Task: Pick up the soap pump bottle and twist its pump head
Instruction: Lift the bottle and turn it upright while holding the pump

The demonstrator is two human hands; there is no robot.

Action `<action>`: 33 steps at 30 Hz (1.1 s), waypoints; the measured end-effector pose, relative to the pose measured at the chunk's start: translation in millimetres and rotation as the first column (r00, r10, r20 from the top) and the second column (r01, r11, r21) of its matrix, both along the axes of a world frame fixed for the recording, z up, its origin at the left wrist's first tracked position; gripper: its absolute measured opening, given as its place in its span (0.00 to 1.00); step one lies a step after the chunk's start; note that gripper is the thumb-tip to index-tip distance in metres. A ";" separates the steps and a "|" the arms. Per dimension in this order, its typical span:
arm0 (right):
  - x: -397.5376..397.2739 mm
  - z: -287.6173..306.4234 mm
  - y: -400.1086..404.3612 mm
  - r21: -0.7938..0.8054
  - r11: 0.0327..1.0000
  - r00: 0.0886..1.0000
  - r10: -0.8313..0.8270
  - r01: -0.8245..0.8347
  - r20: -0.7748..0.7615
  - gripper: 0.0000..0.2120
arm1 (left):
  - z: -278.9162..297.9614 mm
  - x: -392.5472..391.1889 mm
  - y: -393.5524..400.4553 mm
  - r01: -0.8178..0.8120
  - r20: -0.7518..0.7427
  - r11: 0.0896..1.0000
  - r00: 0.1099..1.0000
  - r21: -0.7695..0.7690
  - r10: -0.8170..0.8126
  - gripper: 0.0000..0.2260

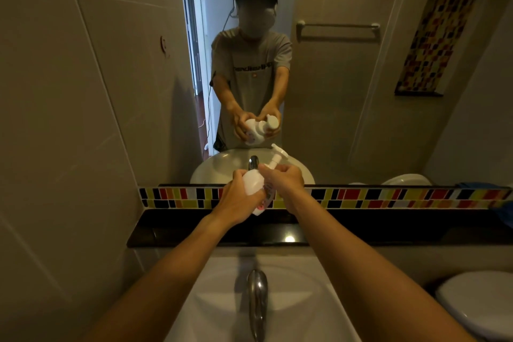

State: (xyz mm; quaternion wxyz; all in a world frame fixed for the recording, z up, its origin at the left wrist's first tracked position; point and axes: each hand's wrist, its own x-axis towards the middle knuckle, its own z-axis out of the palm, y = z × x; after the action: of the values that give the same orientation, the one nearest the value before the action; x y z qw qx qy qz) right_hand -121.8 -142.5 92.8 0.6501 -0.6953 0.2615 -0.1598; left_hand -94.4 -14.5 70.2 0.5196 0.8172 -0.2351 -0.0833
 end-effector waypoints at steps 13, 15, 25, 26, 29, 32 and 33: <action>-1.0 -1.2 -1.0 0.101 0.995 1.000 -0.001 0.000 0.018 0.12 | -3.2 -10.6 -6.6 -0.016 0.062 1.000 0.998 -0.026 0.018 0.25; -2.1 1.9 -1.4 0.168 0.986 1.000 0.010 -0.014 0.025 0.07 | -1.1 -12.6 -9.5 -0.045 0.009 0.997 0.999 -0.056 0.046 0.23; -13.0 -9.7 -18.8 0.178 0.972 0.987 0.158 -0.154 -0.013 0.18 | -3.4 -1.8 -1.3 -0.005 -0.057 0.998 0.998 -0.060 0.001 0.23; -12.9 -9.1 -18.7 0.188 0.970 0.988 0.154 -0.152 0.006 0.17 | 0.0 -1.5 -0.3 0.002 -0.178 0.992 0.984 -0.127 -0.025 0.22; -16.8 -3.8 -24.8 0.346 0.880 0.943 0.274 -0.325 0.189 0.09 | 11.4 0.0 7.0 0.075 -0.507 0.944 0.828 -0.321 -0.238 0.20; -19.4 0.8 -25.9 0.415 0.822 0.918 0.311 -0.390 0.247 0.07 | 13.0 2.8 7.5 0.110 -0.452 0.954 0.862 -0.279 -0.231 0.20; -17.8 0.7 -23.5 0.363 0.864 0.936 0.298 -0.348 0.189 0.09 | 12.9 2.5 5.6 0.106 -0.361 0.970 0.915 -0.218 -0.181 0.20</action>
State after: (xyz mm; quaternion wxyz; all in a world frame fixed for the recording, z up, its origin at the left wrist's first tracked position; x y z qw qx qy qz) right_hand -139.6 -166.0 93.6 0.8084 -0.5739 0.1260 -0.0368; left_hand -91.9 -8.9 83.1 0.6246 0.7117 -0.1970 -0.2542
